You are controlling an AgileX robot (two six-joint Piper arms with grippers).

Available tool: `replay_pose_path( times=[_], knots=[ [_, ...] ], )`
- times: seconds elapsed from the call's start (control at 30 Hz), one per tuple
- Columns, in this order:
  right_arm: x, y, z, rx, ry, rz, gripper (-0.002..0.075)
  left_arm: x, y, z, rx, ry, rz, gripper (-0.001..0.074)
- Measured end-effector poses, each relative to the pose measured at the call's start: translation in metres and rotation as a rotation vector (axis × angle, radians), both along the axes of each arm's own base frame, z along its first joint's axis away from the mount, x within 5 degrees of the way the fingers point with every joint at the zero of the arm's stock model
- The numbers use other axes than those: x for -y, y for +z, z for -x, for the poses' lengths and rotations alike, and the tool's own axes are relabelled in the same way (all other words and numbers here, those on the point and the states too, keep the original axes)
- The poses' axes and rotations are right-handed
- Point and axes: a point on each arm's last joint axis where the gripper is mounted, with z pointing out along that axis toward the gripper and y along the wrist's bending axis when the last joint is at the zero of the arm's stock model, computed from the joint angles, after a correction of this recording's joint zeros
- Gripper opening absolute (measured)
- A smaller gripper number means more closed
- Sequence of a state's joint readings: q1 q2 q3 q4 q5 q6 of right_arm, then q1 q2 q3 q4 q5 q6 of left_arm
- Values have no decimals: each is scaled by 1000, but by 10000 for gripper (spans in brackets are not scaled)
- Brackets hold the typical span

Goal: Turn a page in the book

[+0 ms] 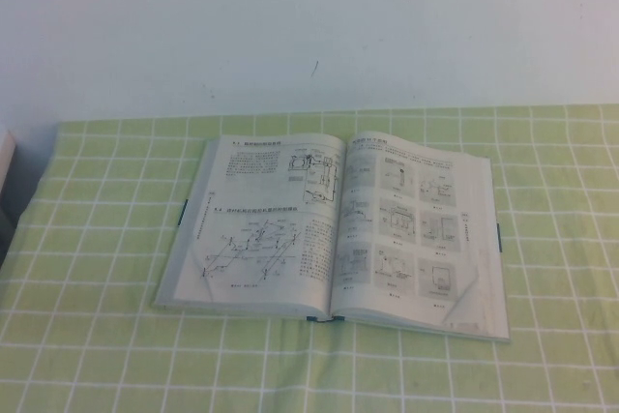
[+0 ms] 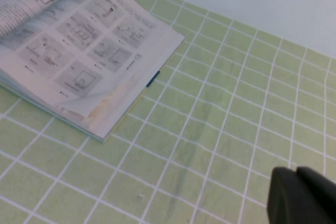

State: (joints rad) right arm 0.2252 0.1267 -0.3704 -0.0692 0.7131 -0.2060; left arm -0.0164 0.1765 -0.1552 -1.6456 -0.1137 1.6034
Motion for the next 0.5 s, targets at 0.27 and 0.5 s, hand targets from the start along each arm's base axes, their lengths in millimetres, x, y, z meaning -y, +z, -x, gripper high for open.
replay_pose_path(
  times=[0.27, 0.5],
  knots=[
    [0, 0, 0, 0, 0, 0, -2, 8, -1, 0, -1, -87, -19, -4],
    [0, 0, 0, 0, 0, 0, -2, 10, -31, 4, -341, -102, 66, -4]
  ],
)
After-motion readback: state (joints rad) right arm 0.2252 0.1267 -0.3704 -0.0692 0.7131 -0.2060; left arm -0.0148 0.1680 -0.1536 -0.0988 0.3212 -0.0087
